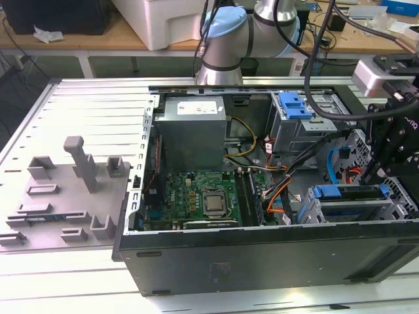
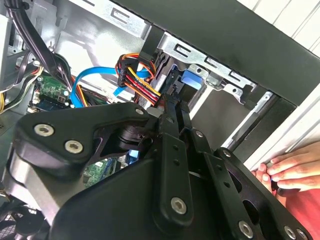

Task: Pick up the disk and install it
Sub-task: 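Insert the first disk wire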

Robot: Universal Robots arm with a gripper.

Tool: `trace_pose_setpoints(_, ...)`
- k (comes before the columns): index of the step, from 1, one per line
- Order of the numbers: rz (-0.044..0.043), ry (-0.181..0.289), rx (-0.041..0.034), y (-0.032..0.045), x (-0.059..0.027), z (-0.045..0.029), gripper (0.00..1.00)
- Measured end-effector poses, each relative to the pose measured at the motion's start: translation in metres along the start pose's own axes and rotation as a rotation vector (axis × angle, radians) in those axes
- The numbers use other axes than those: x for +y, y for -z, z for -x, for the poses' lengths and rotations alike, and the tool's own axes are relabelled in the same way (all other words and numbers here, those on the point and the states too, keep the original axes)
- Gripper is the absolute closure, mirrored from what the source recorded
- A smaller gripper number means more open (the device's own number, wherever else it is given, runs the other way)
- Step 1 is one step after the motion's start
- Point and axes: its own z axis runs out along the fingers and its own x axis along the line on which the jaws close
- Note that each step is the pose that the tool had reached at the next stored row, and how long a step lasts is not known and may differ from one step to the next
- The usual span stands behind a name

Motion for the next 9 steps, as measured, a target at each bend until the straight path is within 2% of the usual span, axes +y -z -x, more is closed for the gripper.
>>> trace_pose_setpoints(9,0.0,0.0,0.0,-0.0017,0.0,0.0,0.84)
